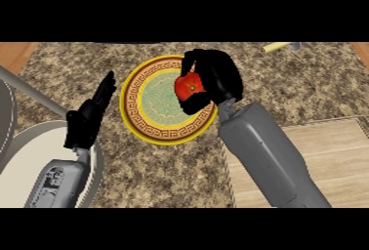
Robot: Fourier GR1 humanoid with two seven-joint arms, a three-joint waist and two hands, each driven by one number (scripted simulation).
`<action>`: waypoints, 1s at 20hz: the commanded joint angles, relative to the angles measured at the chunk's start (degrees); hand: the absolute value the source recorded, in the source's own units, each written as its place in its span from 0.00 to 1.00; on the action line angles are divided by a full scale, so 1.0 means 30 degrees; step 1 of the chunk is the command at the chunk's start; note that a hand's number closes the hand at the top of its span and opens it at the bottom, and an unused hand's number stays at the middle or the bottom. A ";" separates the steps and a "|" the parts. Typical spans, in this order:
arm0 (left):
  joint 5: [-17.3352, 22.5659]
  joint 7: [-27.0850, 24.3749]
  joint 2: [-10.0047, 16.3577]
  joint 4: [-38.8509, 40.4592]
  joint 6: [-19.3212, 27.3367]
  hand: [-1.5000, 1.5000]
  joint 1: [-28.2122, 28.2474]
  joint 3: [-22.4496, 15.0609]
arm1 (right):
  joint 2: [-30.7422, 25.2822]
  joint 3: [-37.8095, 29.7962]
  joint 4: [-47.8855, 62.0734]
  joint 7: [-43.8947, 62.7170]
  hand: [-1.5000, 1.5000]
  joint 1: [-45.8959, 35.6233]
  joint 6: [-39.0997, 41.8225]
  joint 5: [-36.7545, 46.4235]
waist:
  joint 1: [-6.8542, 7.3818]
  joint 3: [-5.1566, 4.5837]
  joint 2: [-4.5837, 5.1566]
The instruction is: Pick the tomato from the tray and place it in the plate
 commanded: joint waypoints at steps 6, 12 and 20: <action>-0.0140 -0.0289 0.0656 0.1087 -0.0071 0.50 -0.0402 0.0769 | 0.0499 0.3494 0.7161 0.1856 1.00 -0.3571 -0.1311 -0.0050 | 0.0463 -0.0049 0.0128; -0.0034 0.0237 0.0246 0.0399 -0.0247 0.50 -0.0378 0.0144 | 0.0505 0.3379 1.0060 0.0953 0.00 -0.3365 -0.4199 -0.5274 | 0.1078 -0.0027 0.0245; 0.0275 0.0746 0.0480 0.0774 -0.0646 0.50 -0.1633 0.0440 | 0.0506 0.3914 1.0405 -0.2428 0.00 -0.3464 -0.7228 -0.9740 | 0.1416 -0.0006 0.0349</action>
